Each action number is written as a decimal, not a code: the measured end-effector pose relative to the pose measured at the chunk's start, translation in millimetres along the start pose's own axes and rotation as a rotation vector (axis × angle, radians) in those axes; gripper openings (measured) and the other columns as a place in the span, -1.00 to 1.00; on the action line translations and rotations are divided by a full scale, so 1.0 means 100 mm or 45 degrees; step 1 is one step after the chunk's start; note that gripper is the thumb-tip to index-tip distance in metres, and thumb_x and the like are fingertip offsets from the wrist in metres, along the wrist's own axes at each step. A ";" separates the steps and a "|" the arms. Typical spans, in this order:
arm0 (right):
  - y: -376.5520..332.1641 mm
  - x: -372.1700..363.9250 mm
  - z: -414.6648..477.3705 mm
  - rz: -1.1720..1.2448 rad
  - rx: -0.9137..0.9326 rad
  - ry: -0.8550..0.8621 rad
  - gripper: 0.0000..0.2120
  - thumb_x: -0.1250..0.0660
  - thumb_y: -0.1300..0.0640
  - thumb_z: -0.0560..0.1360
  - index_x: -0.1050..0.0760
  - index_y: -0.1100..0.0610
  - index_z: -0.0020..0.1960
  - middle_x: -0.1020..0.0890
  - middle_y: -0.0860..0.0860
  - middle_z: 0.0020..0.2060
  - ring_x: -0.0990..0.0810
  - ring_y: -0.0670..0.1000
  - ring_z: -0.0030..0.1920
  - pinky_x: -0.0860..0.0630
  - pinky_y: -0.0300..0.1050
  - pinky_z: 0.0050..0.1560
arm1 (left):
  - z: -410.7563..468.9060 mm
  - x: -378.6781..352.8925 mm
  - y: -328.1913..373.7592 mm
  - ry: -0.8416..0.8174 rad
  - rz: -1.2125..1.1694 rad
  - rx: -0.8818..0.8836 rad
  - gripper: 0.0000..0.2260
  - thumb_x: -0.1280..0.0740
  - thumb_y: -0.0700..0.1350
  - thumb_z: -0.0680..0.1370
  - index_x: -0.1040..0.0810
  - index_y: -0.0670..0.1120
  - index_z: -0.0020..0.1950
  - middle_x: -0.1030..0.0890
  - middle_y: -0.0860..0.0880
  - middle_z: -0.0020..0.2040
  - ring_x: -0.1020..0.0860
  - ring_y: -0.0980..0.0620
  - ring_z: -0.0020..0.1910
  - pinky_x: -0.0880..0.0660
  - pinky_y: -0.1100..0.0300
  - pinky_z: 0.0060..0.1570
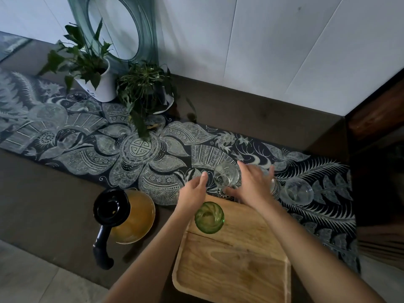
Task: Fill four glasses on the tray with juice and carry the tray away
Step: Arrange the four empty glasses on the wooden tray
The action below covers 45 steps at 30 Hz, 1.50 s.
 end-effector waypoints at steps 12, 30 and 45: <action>-0.12 -0.34 0.28 -0.127 -0.043 -0.134 -0.18 -0.62 -0.16 0.27 -0.38 0.01 0.42 -0.61 -0.06 0.21 -0.52 0.05 0.29 0.09 0.45 0.46 | 0.21 -0.32 -0.05 -0.132 -0.075 0.184 -0.28 -0.05 0.45 0.53 -0.46 0.02 0.49 -0.56 -0.02 0.40 -0.45 -0.06 0.44 -0.32 -0.10 0.46; -0.04 0.60 -0.48 0.442 -0.006 0.408 -0.03 -0.43 -0.51 0.13 -0.46 0.09 0.34 -0.62 0.01 0.17 -0.54 0.05 0.24 0.15 0.25 0.48 | -0.66 -0.06 0.45 0.026 -0.144 -0.216 -0.72 -0.12 0.40 0.58 -0.58 0.50 -0.19 -0.73 0.06 -0.09 -0.69 0.09 -0.09 -0.61 0.02 0.07; 0.68 0.17 -1.60 0.391 -0.238 0.284 -0.08 -0.64 -0.31 -0.02 -0.51 0.10 0.21 -0.64 0.04 0.04 -0.59 0.13 0.10 -0.08 0.43 0.40 | -1.27 -1.06 -0.14 -0.172 -0.204 -0.104 -0.72 -0.21 0.17 0.66 -0.66 0.15 0.22 -0.74 0.03 -0.12 -0.69 0.05 -0.24 -0.61 0.01 -0.26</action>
Point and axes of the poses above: each hand's wrist, its own z-axis towards the middle knuckle, its own x-axis out of the back of the hand, y = z × x, the point moved 8 cm from there along z, towards the middle knuckle
